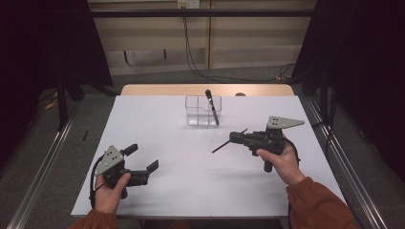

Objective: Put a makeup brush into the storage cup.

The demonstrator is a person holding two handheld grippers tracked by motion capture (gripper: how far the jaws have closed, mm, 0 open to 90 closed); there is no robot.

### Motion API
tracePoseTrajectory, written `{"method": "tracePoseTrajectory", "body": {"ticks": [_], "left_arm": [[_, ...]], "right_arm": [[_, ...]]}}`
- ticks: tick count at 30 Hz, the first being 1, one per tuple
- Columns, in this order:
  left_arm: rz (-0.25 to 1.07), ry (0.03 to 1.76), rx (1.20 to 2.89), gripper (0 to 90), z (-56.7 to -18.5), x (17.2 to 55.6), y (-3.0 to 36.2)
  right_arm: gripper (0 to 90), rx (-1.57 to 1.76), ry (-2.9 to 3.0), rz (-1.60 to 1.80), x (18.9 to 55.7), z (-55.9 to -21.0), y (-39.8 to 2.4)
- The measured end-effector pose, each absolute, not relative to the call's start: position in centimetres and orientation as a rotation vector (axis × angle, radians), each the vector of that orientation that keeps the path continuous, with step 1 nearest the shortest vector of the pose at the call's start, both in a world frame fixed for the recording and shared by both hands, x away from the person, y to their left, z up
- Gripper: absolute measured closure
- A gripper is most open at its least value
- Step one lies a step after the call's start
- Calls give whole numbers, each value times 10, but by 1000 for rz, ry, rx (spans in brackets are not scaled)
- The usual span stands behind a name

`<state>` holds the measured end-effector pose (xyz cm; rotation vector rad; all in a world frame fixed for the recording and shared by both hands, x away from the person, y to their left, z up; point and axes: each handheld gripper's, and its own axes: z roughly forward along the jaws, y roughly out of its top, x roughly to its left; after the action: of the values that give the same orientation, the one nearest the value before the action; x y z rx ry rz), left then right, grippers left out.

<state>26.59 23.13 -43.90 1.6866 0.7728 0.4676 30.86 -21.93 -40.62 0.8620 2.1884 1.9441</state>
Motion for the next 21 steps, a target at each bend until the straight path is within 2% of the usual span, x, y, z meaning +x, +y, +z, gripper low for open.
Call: {"method": "tracePoseTrajectory", "body": {"ticks": [21], "left_arm": [[483, 797, 1689, 24, -440, 261, 236]], "right_arm": [[858, 917, 2163, 1823, 338, -393, -230]]}}
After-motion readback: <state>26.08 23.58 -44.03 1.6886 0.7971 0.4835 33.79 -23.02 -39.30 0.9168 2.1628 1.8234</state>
